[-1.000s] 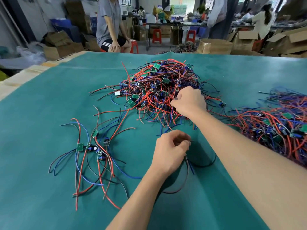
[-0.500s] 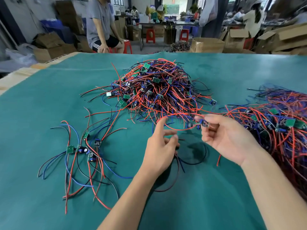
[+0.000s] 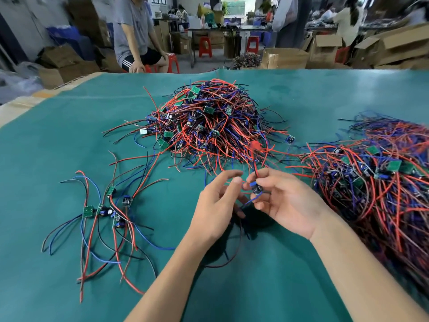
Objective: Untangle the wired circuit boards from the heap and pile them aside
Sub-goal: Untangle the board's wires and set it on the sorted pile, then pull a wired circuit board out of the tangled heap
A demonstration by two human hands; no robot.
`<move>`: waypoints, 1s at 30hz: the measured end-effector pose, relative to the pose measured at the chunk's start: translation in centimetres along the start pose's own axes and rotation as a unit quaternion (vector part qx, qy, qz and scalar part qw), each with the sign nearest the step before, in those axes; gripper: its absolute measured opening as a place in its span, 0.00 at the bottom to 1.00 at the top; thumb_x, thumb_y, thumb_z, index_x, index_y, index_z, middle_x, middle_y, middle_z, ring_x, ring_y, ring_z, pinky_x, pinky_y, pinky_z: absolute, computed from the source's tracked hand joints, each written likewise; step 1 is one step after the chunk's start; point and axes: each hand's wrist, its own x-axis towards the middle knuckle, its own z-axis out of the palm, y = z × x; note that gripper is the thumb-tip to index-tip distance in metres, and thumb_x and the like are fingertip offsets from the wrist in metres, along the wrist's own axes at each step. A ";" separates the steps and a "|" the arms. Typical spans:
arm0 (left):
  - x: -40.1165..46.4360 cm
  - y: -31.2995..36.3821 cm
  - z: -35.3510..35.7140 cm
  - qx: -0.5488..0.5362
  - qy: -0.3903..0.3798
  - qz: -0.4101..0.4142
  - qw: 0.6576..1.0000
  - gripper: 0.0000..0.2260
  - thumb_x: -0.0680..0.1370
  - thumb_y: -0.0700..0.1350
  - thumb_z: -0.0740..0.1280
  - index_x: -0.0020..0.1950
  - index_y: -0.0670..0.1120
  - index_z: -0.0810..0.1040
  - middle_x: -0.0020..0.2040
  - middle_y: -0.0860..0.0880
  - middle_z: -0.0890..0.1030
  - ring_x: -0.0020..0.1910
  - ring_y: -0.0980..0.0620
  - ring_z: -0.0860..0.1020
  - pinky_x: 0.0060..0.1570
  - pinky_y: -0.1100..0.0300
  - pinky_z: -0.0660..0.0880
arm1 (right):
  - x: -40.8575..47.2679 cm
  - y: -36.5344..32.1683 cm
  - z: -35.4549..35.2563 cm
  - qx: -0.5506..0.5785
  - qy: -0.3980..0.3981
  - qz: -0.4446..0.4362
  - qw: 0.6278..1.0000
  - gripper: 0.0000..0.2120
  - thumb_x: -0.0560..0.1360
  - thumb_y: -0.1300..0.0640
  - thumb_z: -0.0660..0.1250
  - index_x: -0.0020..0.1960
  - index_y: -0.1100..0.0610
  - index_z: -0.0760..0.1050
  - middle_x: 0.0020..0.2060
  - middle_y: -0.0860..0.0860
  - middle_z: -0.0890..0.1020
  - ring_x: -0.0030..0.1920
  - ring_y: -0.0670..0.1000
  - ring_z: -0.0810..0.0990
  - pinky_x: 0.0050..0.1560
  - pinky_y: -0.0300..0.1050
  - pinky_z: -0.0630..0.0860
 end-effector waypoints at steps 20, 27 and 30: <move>-0.1 0.7 -0.3 -0.062 -0.025 -0.035 0.997 0.09 0.71 0.45 0.69 0.33 0.48 0.73 0.28 0.49 0.76 0.26 0.53 0.72 0.29 0.64 0.70 | 1.1 1.5 -0.2 -0.202 0.271 -0.191 0.921 0.09 0.76 0.61 0.75 0.37 0.55 0.84 0.28 0.52 0.80 0.25 0.46 0.74 0.24 0.38 0.71; -0.3 1.0 -0.3 -0.036 -0.048 -0.050 0.997 0.10 0.69 0.44 0.68 0.28 0.50 0.73 0.25 0.48 0.76 0.23 0.54 0.71 0.25 0.68 0.67 | 1.3 0.4 -2.9 -0.177 0.422 -0.271 0.847 0.08 0.77 0.60 0.74 0.39 0.54 0.81 0.23 0.47 0.79 0.23 0.45 0.75 0.23 0.38 0.71; -0.4 1.0 -0.3 -0.052 -0.036 -0.049 0.997 0.11 0.72 0.41 0.68 0.31 0.48 0.73 0.27 0.47 0.77 0.23 0.54 0.72 0.24 0.69 0.67 | 1.2 -0.1 -4.3 -0.124 0.491 -0.285 0.814 0.07 0.79 0.60 0.71 0.42 0.56 0.80 0.26 0.47 0.79 0.22 0.44 0.75 0.22 0.39 0.70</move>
